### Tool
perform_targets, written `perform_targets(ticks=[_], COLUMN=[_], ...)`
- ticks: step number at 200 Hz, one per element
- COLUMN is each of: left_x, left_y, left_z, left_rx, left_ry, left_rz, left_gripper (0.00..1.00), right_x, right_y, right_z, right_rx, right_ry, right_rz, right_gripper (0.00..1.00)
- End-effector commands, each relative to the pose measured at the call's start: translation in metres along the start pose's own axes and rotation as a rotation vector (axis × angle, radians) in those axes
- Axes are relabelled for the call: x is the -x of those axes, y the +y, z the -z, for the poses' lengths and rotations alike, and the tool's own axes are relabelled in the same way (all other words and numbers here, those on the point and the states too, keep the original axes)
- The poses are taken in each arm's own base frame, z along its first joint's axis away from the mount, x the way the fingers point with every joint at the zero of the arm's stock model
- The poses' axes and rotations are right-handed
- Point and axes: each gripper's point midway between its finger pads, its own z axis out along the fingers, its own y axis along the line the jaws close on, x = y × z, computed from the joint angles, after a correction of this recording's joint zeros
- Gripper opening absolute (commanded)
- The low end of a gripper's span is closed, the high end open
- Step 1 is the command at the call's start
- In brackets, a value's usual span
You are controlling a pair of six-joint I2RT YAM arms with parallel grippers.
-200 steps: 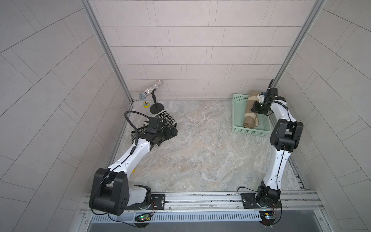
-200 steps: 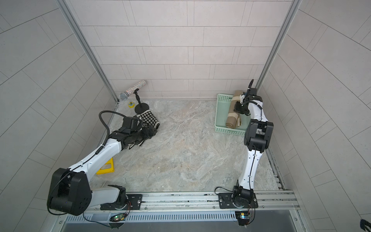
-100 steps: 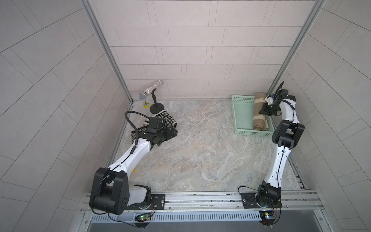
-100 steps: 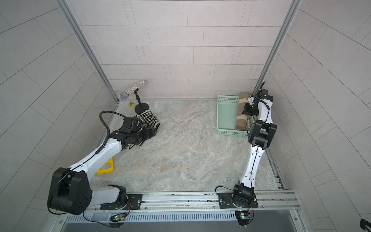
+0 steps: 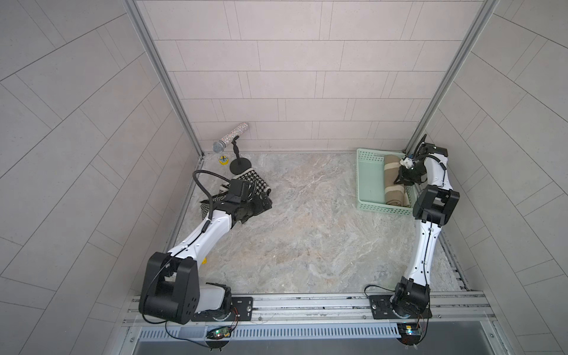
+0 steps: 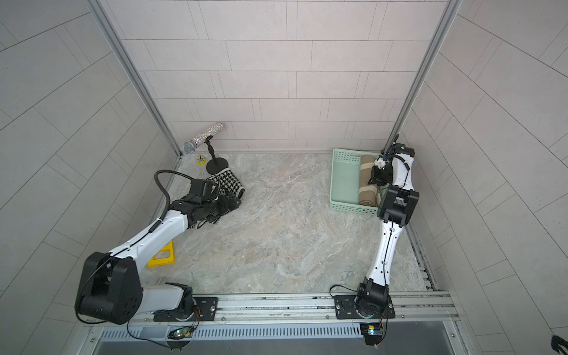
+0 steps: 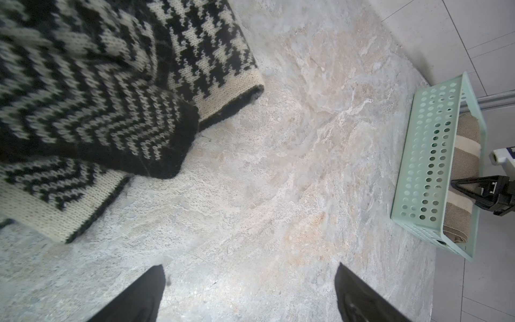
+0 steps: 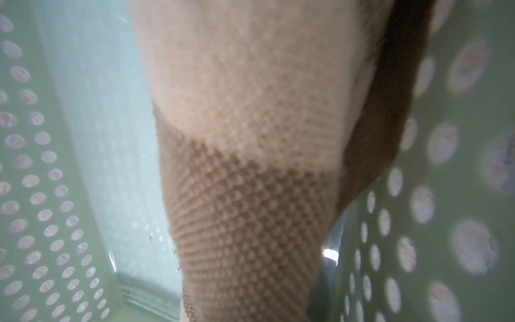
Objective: Roll up the scarf and place it into the basket
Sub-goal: Place the scarf in the basket, then flatten out the scarf at the center of the board.
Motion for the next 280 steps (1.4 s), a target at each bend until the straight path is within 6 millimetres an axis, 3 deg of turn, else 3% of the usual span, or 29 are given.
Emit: perform_targets(ticks=[1, 33, 55, 90, 123, 139, 158, 192, 208, 241, 262, 280], left_x=[0.007, 0.006, 0.008, 0.015, 0.018, 0.017, 0.018, 0.03, 0.038, 0.044, 0.045, 0.052], left_y=[-0.005, -0.006, -0.005, -0.009, -0.008, -0.006, -0.003, 0.012, 0.023, 0.045, 0.058, 0.072], left_z=[0.002, 0.003, 0.008, 0.012, 0.016, 0.017, 0.016, 0.019, 0.022, 0.01, -0.006, -0.022], left_rx=[-0.01, -0.012, 0.002, -0.001, 0.01, 0.014, 0.019, 0.104, 0.164, 0.259, 0.313, 0.379], left_ry=[-0.007, -0.001, -0.019, -0.037, -0.045, -0.052, -0.063, -0.118, -0.136, -0.099, -0.065, -0.052], left_rz=[-0.009, -0.012, -0.016, -0.018, -0.027, -0.023, -0.015, -0.001, 0.007, 0.04, 0.056, 0.054], left_gripper=[1.0, 1.0, 1.0, 1.0, 1.0, 1.0, 1.0, 1.0, 0.96, 0.8, 0.81, 0.86], right_x=[-0.018, -0.01, 0.004, 0.008, 0.008, 0.001, -0.021, -0.061, -0.073, -0.077, -0.071, -0.065], right_y=[-0.022, -0.022, -0.004, 0.02, 0.046, 0.059, 0.065, 0.053, 0.041, 0.01, -0.002, 0.009], right_z=[0.021, 0.037, 0.058, 0.056, 0.077, 0.079, 0.066, 0.023, 0.008, 0.016, 0.026, 0.029], right_rx=[-0.169, -0.205, -0.174, -0.207, -0.27, -0.207, -0.143, -0.126, -0.166, -0.336, -0.405, -0.349], right_ry=[0.06, 0.005, -0.098, -0.214, -0.45, -0.505, -0.423, -0.21, -0.146, -0.15, -0.174, -0.194], right_rz=[-0.053, -0.063, -0.052, 0.005, 0.081, 0.086, 0.014, -0.092, -0.125, -0.157, -0.172, -0.16], right_gripper=[0.37, 0.58, 0.59, 0.65, 0.72, 0.67, 0.45, 0.26, 0.17, 0.09, 0.06, 0.14])
